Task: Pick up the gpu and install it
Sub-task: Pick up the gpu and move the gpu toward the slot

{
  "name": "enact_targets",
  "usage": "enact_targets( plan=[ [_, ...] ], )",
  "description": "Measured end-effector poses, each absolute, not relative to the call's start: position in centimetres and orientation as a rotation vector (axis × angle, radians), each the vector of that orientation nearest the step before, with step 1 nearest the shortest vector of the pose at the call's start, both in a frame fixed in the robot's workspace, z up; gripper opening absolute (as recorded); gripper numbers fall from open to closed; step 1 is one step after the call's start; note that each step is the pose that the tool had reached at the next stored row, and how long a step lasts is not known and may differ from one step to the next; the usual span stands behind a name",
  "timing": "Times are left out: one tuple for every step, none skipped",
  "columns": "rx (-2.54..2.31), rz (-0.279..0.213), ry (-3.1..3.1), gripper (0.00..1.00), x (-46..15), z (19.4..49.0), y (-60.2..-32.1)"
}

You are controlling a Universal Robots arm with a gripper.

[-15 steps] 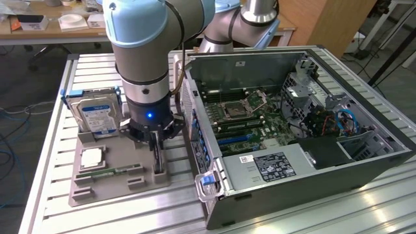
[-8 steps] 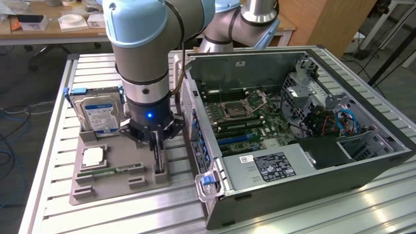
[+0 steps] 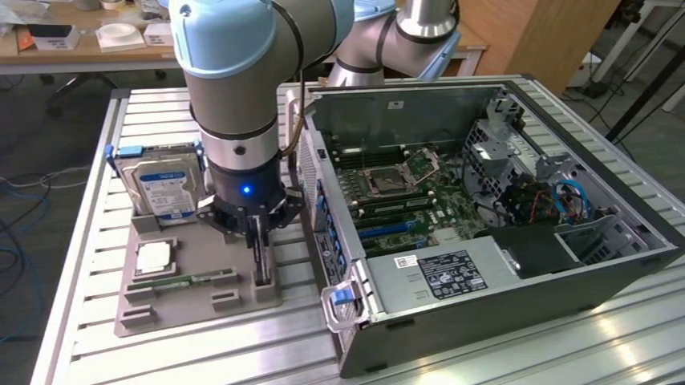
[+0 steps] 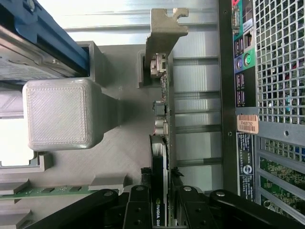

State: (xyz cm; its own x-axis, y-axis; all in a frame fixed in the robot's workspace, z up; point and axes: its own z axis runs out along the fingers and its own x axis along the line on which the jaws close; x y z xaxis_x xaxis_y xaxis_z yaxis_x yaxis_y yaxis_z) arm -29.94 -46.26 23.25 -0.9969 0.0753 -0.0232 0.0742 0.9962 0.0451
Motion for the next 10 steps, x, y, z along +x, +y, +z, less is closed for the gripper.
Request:
enact_targets(
  plan=[
    [0.117, 0.069, 3.114, 0.27, -29.94, 23.25, -46.26],
    [0.117, 0.069, 3.114, 0.27, -29.94, 23.25, -46.26],
    [0.117, 0.069, 3.114, 0.27, -29.94, 23.25, -46.26],
    [0.117, 0.069, 3.114, 0.26, -29.94, 23.25, -46.26],
    [0.117, 0.069, 3.114, 0.26, -29.94, 23.25, -46.26],
    [0.117, 0.069, 3.114, 0.26, -29.94, 23.25, -46.26],
    [0.117, 0.069, 3.114, 0.26, -29.94, 23.25, -46.26],
    [0.117, 0.069, 3.114, 0.26, -29.94, 23.25, -46.26],
    [0.117, 0.069, 3.114, 0.26, -29.94, 23.26, -46.26],
    [0.117, 0.069, 3.114, 0.26, -29.94, 23.25, -46.26]
  ],
)
